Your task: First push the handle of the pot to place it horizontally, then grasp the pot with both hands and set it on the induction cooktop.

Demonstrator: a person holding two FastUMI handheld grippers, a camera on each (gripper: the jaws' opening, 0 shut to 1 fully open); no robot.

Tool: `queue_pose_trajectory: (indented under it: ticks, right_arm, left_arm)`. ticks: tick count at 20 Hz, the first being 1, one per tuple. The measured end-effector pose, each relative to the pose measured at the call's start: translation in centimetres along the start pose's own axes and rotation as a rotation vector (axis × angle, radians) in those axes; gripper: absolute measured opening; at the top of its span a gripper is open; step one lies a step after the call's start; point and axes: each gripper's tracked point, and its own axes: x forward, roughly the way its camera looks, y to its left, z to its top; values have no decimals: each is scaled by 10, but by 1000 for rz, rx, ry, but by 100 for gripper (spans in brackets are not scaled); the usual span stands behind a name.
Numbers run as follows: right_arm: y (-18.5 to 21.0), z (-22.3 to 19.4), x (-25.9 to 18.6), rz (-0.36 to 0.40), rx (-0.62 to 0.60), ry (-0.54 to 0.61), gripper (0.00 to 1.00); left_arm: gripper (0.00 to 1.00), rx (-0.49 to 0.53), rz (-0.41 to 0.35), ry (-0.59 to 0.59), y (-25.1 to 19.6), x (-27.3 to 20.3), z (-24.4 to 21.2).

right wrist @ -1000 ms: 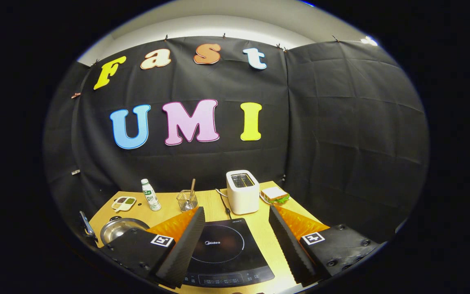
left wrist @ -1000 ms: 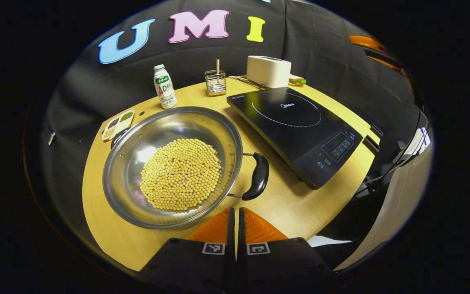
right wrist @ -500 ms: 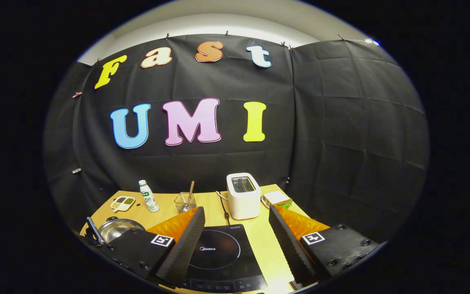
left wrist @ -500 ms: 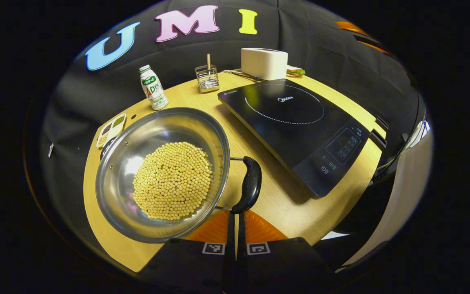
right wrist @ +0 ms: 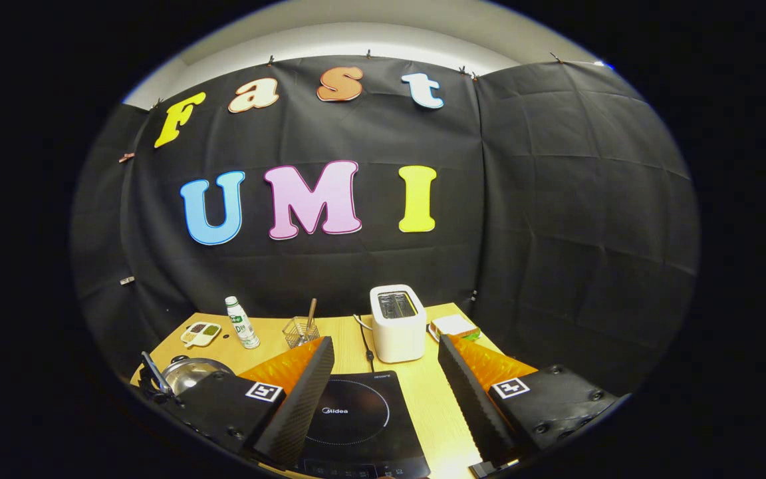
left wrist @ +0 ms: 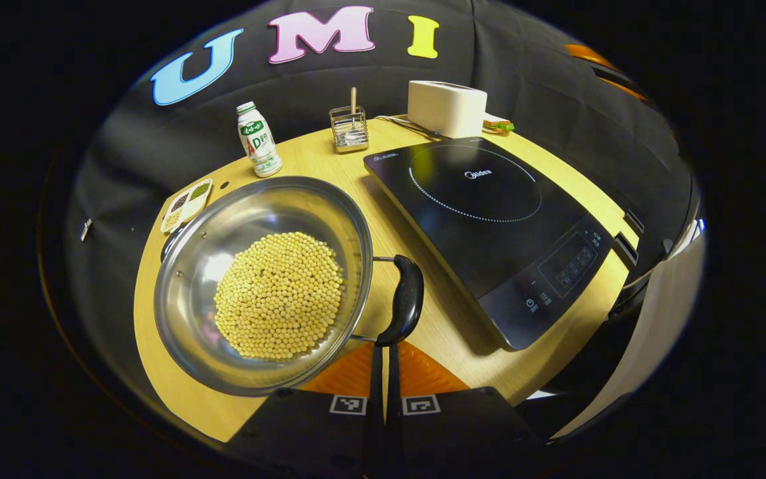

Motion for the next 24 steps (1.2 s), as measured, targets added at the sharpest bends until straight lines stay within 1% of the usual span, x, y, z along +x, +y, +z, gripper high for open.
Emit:
queue_pose_trajectory:
  ticks: [4, 10, 16, 19, 22, 24]
  right_arm:
    - [-3, -2, -1, 9, -3, 2, 98]
    - [-13, -2, -2, 2, 0, 4, 98]
    - [-26, -1, -4, -20, 8, -2, 98]
    - [-31, 5, -6, -30, -2, -25, 98]
    - [-34, 2, -8, -34, -8, -19, 98]
    - [-39, 2, -8, -42, -6, -16, 98]
  left_arm:
    - [5, -18, -1, -9, -6, 7, 11]
    - [5, -63, -13, -23, -12, 19, 29]
    - [5, -173, -21, -47, -12, 32, 48]
    - [5, -195, -19, -51, -11, 37, 56]
    - [5, -195, -24, -58, -10, 42, 64]
    - [5, -221, -28, -66, -9, 45, 69]
